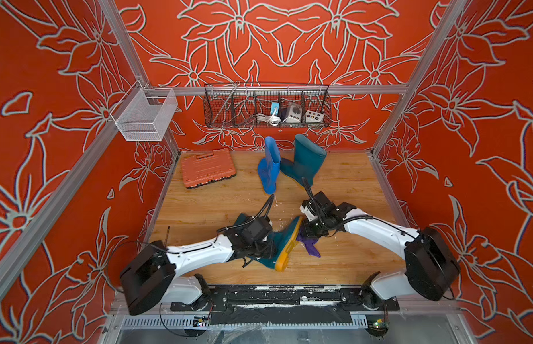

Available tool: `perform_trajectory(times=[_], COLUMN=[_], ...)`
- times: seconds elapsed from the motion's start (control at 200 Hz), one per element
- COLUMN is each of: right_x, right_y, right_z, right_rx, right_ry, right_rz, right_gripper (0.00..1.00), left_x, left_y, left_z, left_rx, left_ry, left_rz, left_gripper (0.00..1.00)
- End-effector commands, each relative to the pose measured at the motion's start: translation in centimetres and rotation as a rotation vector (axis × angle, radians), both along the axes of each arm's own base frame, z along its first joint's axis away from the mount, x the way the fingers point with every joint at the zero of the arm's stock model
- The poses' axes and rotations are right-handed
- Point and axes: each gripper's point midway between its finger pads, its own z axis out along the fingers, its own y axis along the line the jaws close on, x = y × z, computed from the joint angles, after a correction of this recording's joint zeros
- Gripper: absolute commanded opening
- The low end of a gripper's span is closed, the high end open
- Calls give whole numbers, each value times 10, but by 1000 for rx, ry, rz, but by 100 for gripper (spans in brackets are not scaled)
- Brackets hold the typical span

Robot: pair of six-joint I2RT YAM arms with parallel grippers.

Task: Wipe the rubber boots with a cloth
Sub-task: Wipe the dirt off the rubber boot.

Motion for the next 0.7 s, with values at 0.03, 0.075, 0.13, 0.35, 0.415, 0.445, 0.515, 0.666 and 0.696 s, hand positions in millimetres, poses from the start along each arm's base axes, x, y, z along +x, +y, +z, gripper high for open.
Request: perform_trajectory(times=[0.03,0.075,0.13,0.35,0.415,0.445,0.515,0.666,0.696], right_x=[37,44,48,37,29,26,20,10,7], right_y=[-13,-18,-22,-33,-40,-42,-47,-27,-16], right_z=[20,23,28,43,48,52,63,87,90], right_rx=[38,32,22,17,11,9,2,-23,-30], right_ry=[-49,-54,-61,-79,-89,-100,-138,-212,-225], right_rz=[-37,-40,-36,-75,-93,-100,-118,-56,-23], right_gripper=[0,0,0,0,0,0,0,0,0], left_x=[21,29,40,71,73,72,62,35,30], left_y=[-81,-91,-96,-23,25,48,98,145,147], left_z=[39,45,51,53,46,42,31,12,7], left_rx=[-202,-204,-180,-16,31,56,114,140,128], left_ry=[-76,-94,-126,-119,-72,-43,23,144,180], left_rz=[-150,-163,-159,55,193,253,356,378,380], left_gripper=[30,32,34,49,54,56,62,71,71])
